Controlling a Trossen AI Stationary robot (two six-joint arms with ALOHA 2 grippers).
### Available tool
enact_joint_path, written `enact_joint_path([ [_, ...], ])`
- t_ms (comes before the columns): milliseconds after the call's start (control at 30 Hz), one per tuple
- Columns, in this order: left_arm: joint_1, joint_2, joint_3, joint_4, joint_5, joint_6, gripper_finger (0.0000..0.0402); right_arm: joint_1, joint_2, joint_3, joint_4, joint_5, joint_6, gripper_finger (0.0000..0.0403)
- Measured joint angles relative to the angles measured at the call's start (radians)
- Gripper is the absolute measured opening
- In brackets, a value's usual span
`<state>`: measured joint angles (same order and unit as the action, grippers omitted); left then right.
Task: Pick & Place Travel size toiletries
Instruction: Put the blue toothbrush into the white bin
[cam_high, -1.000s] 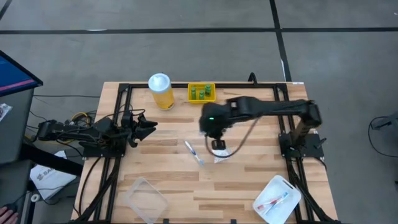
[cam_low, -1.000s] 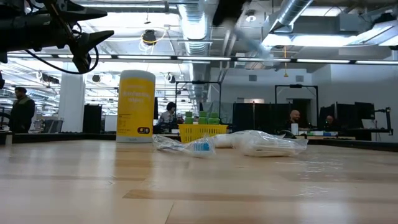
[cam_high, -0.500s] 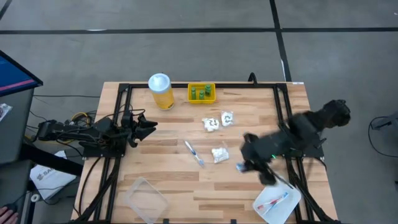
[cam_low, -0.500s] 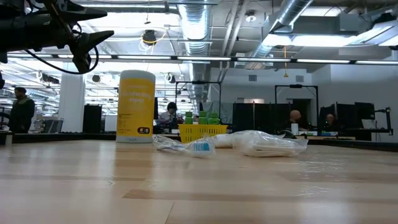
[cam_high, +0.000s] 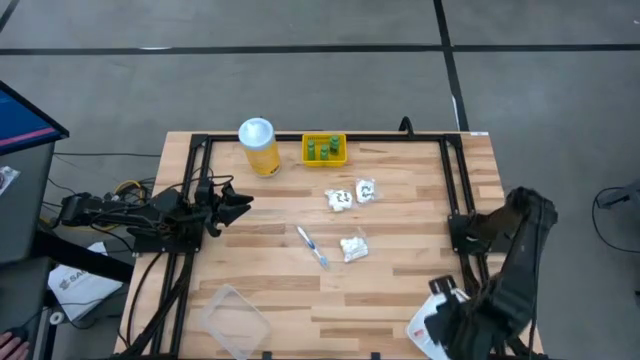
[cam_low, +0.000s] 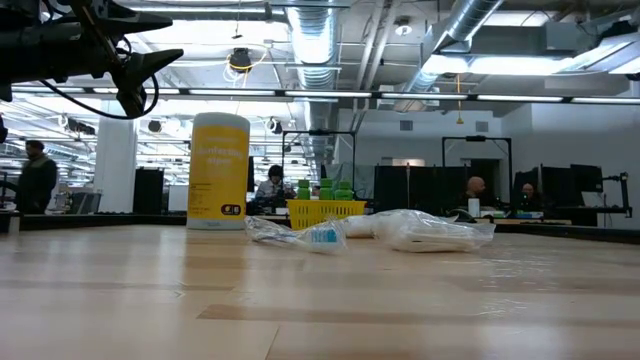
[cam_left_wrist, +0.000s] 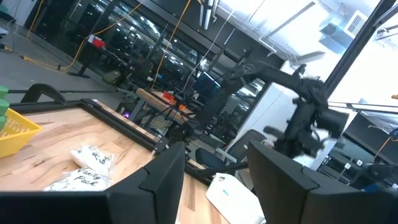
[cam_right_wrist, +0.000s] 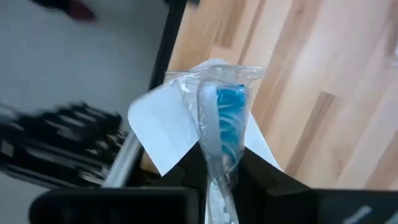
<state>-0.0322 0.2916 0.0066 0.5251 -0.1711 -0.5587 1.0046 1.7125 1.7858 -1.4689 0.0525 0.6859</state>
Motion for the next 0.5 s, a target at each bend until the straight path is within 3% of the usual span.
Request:
enact_joint_path([
  [333,0.000,0.000,0.000,0.000,0.000,0.000,0.0172,0.164,0.063,-0.188,0.216,0.001,-0.033,0.0037],
  [500,0.000,0.000,0.000,0.000,0.000,0.000,0.0172,0.179,0.063,-0.304,0.304,0.003,-0.079,0.0042],
])
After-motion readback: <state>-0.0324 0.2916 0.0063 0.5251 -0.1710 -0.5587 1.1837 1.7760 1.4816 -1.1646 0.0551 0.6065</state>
